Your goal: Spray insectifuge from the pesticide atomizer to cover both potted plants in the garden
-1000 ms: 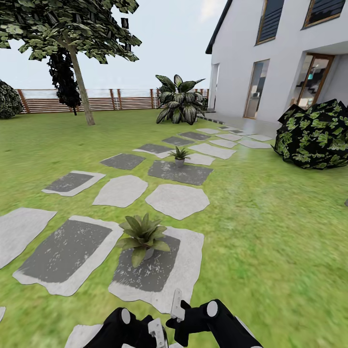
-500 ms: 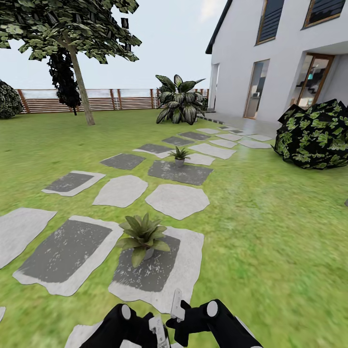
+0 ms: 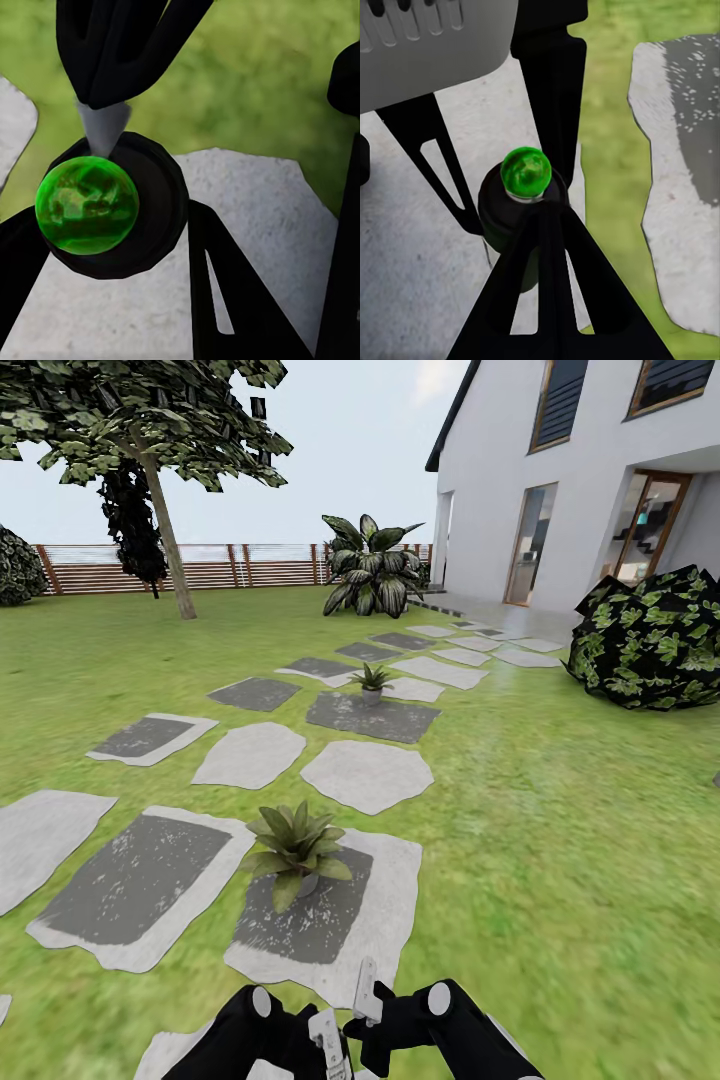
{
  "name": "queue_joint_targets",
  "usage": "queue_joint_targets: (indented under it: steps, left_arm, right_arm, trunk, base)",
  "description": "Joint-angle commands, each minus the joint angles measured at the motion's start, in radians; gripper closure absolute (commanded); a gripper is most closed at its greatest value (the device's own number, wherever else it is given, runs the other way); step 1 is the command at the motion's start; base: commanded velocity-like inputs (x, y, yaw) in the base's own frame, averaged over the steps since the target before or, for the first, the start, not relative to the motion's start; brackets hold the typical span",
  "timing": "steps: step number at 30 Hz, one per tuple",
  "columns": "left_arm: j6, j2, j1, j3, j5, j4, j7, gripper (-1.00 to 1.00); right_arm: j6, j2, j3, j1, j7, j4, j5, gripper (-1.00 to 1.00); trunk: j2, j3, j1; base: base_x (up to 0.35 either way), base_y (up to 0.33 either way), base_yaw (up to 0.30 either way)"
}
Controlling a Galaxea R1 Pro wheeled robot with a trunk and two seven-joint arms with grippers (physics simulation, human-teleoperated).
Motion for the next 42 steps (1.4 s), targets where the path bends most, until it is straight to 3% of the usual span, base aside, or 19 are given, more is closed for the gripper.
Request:
queue_joint_targets:
  steps: [1, 10, 15, 24, 28, 29, 33, 39, 40, 42]
  left_arm:
    - [0.001, -0.001, 0.0, 0.003, -0.005, -0.002, -0.005, 1.0]
    - [0.0, 0.003, 0.0, 0.002, -0.003, 0.0, -0.004, 1.0]
    - [-0.008, 0.021, 0.002, 0.006, -0.004, 0.0, -0.004, 1.0]
    - [-0.011, 0.113, 0.013, 0.007, -0.004, 0.0, -0.004, 1.0]
    - [-0.013, 0.164, 0.017, 0.009, -0.005, 0.001, -0.004, 1.0]
    - [-0.013, 0.192, 0.017, 0.009, -0.004, 0.001, -0.003, 1.0]
    - [-0.014, 0.248, 0.018, 0.01, -0.003, 0.002, -0.003, 1.0]
    - [-0.013, 0.31, 0.016, 0.012, -0.005, 0.038, 0.004, 1.0]
    - [-0.013, 0.318, 0.016, 0.012, -0.005, 0.047, 0.005, 1.0]
    - [-0.013, 0.338, 0.016, 0.013, -0.005, 0.068, 0.007, 1.0]
  right_arm:
    - [-0.008, 0.0, -0.001, 0.0, 0.001, -0.001, 0.011, 1.0]
    - [-0.008, 0.0, -0.001, 0.0, 0.001, -0.001, 0.011, 1.0]
    - [-0.008, 0.0, -0.001, 0.0, 0.001, -0.001, 0.011, 1.0]
    - [-0.008, 0.0, -0.001, 0.0, 0.001, -0.001, 0.011, 1.0]
    - [-0.008, 0.0, -0.001, 0.0, 0.001, -0.002, 0.012, 1.0]
    - [-0.008, 0.0, -0.001, 0.0, 0.0, -0.002, 0.012, 1.0]
    - [-0.008, 0.0, -0.004, 0.0, -0.002, -0.003, 0.013, 1.0]
    - [-0.008, 0.0, -0.011, 0.0, -0.005, -0.004, 0.017, 1.0]
    - [-0.008, 0.0, -0.011, 0.0, -0.005, -0.004, 0.017, -1.0]
    - [-0.008, 0.0, -0.012, 0.0, -0.005, -0.005, 0.018, -1.0]
  trunk:
    - [0.0, -0.001, 0.0]
    - [0.0, -0.001, 0.0]
    - [0.0, -0.001, 0.0]
    - [0.0, -0.001, 0.0]
    - [0.0, -0.001, 0.0]
    - [0.0, -0.001, 0.0]
    - [0.0, -0.001, 0.0]
    - [0.0, -0.001, 0.0]
    - [0.0, -0.001, 0.0]
    - [0.0, -0.001, 0.0]
  base:
    - [0.0, 0.0, 0.0]
    - [0.0, 0.0, 0.0]
    - [0.0, 0.0, 0.0]
    - [0.0, 0.0, 0.0]
    - [0.0, 0.0, 0.0]
    - [0.0, 0.0, 0.0]
    - [0.0, 0.0, 0.0]
    - [0.0, 0.0, 0.0]
    - [0.0, 0.0, 0.0]
    - [0.0, 0.0, 0.0]
